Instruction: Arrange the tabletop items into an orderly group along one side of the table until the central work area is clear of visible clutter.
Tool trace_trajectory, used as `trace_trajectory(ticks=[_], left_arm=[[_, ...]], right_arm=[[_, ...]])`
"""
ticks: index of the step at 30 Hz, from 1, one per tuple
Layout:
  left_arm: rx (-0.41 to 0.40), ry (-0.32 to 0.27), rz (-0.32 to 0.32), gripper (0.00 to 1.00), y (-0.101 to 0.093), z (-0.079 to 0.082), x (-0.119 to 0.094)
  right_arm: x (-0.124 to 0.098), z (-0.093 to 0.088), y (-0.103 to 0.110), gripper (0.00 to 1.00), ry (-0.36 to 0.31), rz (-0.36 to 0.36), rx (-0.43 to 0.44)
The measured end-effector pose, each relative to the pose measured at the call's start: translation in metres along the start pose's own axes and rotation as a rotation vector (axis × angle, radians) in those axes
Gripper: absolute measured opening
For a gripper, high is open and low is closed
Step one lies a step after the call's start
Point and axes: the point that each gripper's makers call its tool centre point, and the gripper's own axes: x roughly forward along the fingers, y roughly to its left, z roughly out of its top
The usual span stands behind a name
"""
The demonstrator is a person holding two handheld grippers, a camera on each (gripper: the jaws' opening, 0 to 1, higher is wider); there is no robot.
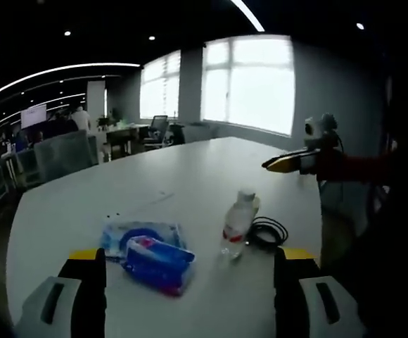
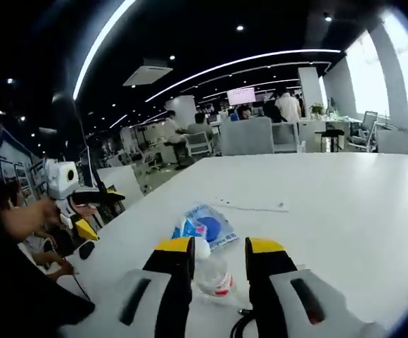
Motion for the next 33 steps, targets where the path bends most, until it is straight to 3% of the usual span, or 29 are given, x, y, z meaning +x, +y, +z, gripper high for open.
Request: trace_trajectory(ticks=[9, 13, 20, 33], left_arm=[[0.022, 0.019, -0.022, 0.98, 0.015, -0.001, 0.014], [0.017, 0.007, -0.064, 0.94, 0.019, 0.0, 0.021], [0.026, 0.011, -0.087, 0.92, 0.03, -0.002, 0.032], [0.042, 0.069, -0.153, 0.84, 0.05, -0.022, 0.066]], right_arm=[[0.009, -0.014, 0.055, 0.35, 0.02, 0.069, 0.049], [0.017, -0.025, 0.073, 0.33, 0.036, 0.084, 0.05], [0.036, -0.046, 0.091, 0.33, 0.077, 0.079, 0.092], [0.086, -0.09, 0.099, 0.35, 0.16, -0.026, 0.152]])
